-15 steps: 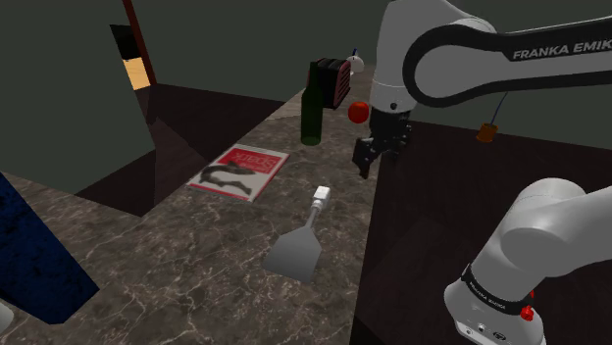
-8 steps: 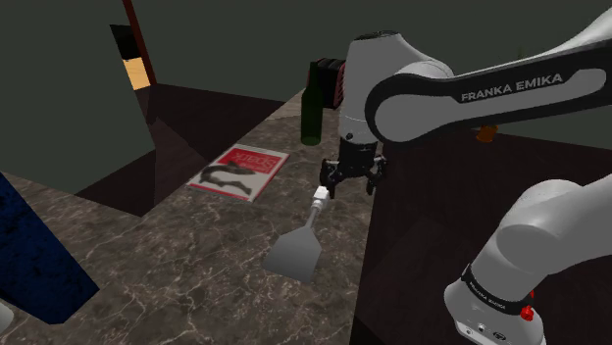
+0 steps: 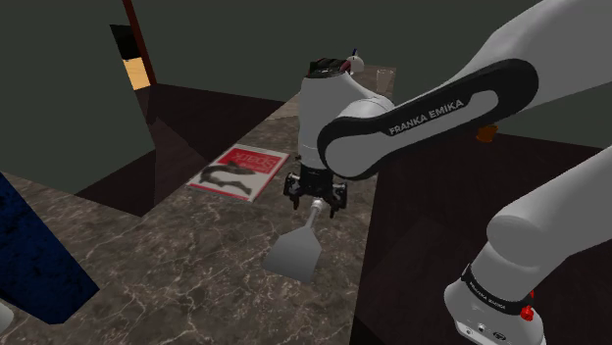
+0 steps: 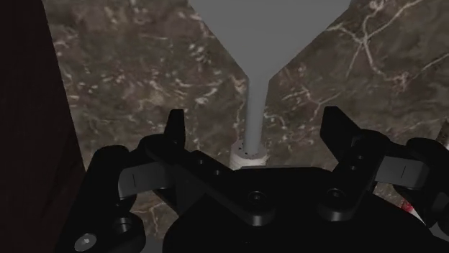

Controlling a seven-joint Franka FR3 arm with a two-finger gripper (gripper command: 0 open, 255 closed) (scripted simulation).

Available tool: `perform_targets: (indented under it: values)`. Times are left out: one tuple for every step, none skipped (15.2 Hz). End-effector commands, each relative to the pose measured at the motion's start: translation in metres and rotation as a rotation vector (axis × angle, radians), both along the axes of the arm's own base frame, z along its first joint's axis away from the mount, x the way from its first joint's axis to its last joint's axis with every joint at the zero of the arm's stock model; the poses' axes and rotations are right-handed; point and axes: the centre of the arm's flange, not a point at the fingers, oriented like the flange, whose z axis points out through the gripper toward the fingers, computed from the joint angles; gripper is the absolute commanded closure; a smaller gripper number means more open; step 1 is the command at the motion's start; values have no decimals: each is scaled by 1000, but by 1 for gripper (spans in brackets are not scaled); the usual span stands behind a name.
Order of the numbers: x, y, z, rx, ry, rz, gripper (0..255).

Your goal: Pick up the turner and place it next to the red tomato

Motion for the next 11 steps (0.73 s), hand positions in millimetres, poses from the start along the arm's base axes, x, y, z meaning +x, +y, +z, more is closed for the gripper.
perform_targets:
  values:
    - [7, 6, -13, 7, -7, -60, 0]
    - [7, 6, -18, 7, -7, -60, 0]
    - [7, 6, -23, 7, -7, -60, 0]
    - [7, 6, -28, 7, -7, -60, 0]
    - [8, 6, -34, 7, -7, -60, 0]
    - [8, 5, -39, 7, -7, -60, 0]
    - [8, 5, -44, 7, -7, -60, 0]
    - [8, 5, -47, 7, -7, -60, 0]
    - [8, 5, -47, 7, -7, -60, 0]
    - [8, 5, -47, 7, -7, -60, 0]
    - [8, 5, -47, 7, -7, -60, 0]
